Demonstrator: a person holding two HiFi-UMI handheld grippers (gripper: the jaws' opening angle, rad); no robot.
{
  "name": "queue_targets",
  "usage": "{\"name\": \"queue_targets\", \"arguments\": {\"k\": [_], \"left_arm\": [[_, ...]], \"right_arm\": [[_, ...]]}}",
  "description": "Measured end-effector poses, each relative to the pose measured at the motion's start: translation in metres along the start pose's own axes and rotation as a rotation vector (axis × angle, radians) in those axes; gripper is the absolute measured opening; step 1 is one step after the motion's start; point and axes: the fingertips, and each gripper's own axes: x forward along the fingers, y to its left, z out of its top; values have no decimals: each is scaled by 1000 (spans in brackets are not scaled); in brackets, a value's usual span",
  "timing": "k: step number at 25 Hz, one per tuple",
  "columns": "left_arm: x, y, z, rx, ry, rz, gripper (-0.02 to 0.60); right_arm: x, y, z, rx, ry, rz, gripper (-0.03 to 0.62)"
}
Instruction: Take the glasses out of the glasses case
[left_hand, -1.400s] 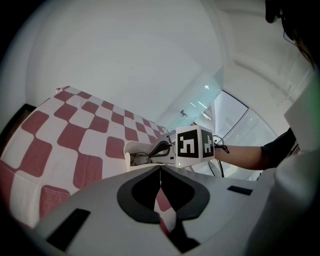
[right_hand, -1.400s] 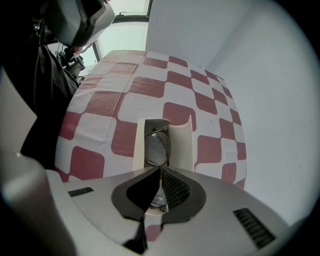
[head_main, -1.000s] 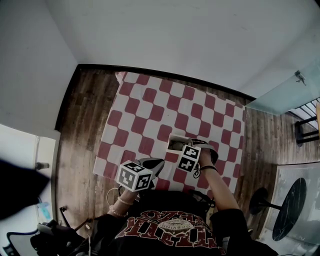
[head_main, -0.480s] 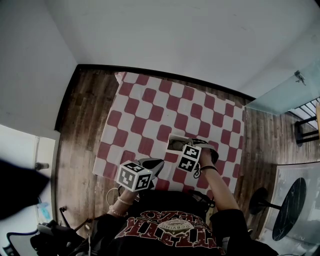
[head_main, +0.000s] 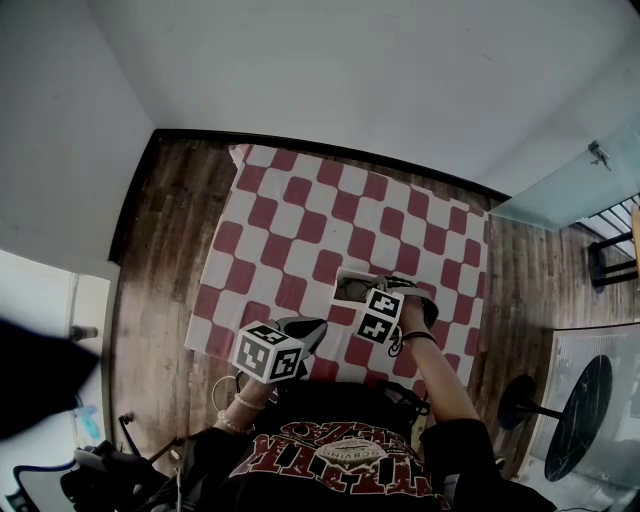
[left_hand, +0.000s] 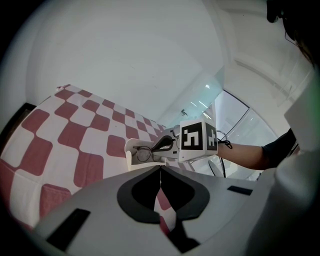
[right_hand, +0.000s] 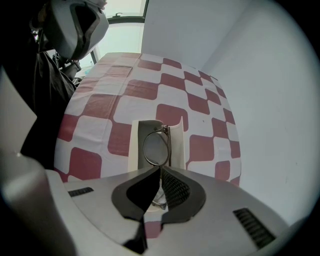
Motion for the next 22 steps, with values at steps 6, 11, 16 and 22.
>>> {"name": "queue_targets", "arguments": {"k": [6,11,16,22], "left_arm": [[0,-1,0,2,2,-3,9],[1,0,-2,0,6,-2,9],[1,0,-2,-1,9,-3,9],[2,-1,-2,0,13,-9,9]], "right_arm": [[-5,-1,1,-6,-2,-4,25],[-7,0,1,-4,-3,-5,25],[-10,0,1,1,-8,-7,25],[-16,-1,2,9,-16,-12,25]]}}
